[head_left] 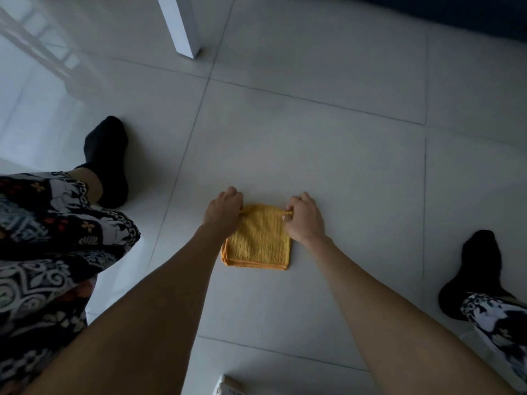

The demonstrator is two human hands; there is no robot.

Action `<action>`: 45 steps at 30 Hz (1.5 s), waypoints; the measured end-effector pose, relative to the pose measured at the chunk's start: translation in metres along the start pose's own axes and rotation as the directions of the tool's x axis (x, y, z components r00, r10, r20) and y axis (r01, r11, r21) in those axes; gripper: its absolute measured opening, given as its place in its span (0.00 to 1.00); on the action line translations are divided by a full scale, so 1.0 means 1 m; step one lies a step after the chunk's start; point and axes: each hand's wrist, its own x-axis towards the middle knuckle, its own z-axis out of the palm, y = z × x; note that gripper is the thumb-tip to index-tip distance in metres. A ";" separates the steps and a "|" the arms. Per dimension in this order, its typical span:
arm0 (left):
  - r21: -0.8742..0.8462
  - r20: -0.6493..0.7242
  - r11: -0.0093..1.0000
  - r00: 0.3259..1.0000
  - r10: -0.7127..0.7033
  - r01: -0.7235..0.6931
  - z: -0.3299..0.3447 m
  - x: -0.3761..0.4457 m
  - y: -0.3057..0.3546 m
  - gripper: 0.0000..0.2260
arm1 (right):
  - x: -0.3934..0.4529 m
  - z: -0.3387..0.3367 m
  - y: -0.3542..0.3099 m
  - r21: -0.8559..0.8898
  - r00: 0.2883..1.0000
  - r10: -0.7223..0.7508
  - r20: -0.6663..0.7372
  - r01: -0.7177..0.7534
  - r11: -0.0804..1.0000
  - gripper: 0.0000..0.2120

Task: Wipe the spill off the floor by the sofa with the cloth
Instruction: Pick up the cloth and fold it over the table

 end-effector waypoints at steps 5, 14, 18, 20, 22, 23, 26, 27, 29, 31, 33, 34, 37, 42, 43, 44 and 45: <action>0.125 0.214 0.992 0.977 0.000 -0.028 -0.029 -0.001 0.008 0.09 | 0.005 -0.023 -0.002 0.093 0.987 0.091 0.136 -0.104 0.990 0.08; 0.224 0.260 0.969 0.965 0.038 -0.099 -0.092 -0.010 0.040 0.11 | -0.010 -0.079 -0.016 0.111 0.995 0.044 0.085 -0.053 0.992 0.15; 0.204 0.169 0.973 0.983 0.074 -0.108 -0.134 -0.016 0.063 0.13 | -0.017 -0.125 -0.028 0.094 1.000 0.019 -0.014 -0.018 0.995 0.12; 0.191 0.121 0.974 0.988 0.099 -0.121 -0.159 -0.018 0.076 0.13 | -0.020 -0.151 -0.036 0.084 0.996 0.002 -0.095 0.006 0.996 0.12; 0.160 0.041 0.979 0.992 0.118 -0.124 -0.187 -0.020 0.085 0.12 | -0.021 -0.179 -0.047 0.078 0.986 -0.004 -0.169 0.017 0.997 0.10; 0.141 -0.008 0.982 0.992 0.129 -0.127 -0.202 -0.021 0.089 0.12 | -0.022 -0.194 -0.054 0.079 0.979 -0.010 -0.205 0.027 0.997 0.09; 0.119 -0.141 0.983 0.977 0.157 -0.141 -0.250 -0.029 0.097 0.11 | -0.024 -0.237 -0.078 0.072 0.951 -0.058 -0.303 0.084 0.994 0.09; 0.113 -0.183 0.983 0.970 0.162 -0.143 -0.266 -0.034 0.098 0.10 | -0.025 -0.251 -0.086 0.072 0.940 -0.077 -0.333 0.106 0.992 0.08; 0.092 -0.264 0.983 0.948 0.177 -0.158 -0.300 -0.045 0.099 0.09 | -0.025 -0.277 -0.106 0.079 0.917 -0.112 -0.384 0.154 0.985 0.07; 0.097 -0.337 0.980 0.921 0.196 -0.173 -0.332 -0.058 0.097 0.08 | -0.025 -0.300 -0.128 0.096 0.889 -0.149 -0.433 0.210 0.973 0.06; 0.099 -0.401 0.979 0.894 0.202 -0.177 -0.362 -0.072 0.093 0.08 | -0.026 -0.321 -0.151 0.112 0.862 -0.184 -0.473 0.266 0.957 0.05; 0.090 -0.429 0.980 0.880 0.201 -0.180 -0.376 -0.078 0.091 0.08 | -0.026 -0.331 -0.163 0.117 0.846 -0.206 -0.492 0.299 0.947 0.05; 0.017 -0.502 0.985 0.850 0.159 -0.174 -0.411 -0.095 0.078 0.08 | -0.022 -0.356 -0.202 0.140 0.793 -0.274 -0.544 0.408 0.902 0.07; -0.125 -0.611 0.984 0.792 0.025 -0.127 -0.443 -0.110 0.038 0.06 | -0.001 -0.376 -0.275 0.124 0.722 -0.403 -0.562 0.555 0.822 0.11; -0.127 -0.611 0.986 0.792 0.008 -0.108 -0.449 -0.112 0.029 0.06 | 0.004 -0.375 -0.290 0.111 0.709 -0.429 -0.559 0.577 0.810 0.11; -0.132 -0.615 0.987 0.788 -0.013 -0.087 -0.455 -0.114 0.020 0.06 | 0.010 -0.374 -0.304 0.104 0.700 -0.449 -0.554 0.594 0.798 0.10; -0.144 -0.619 0.987 0.784 -0.037 -0.067 -0.461 -0.114 0.011 0.06 | 0.016 -0.372 -0.318 0.099 0.692 -0.468 -0.549 0.610 0.786 0.09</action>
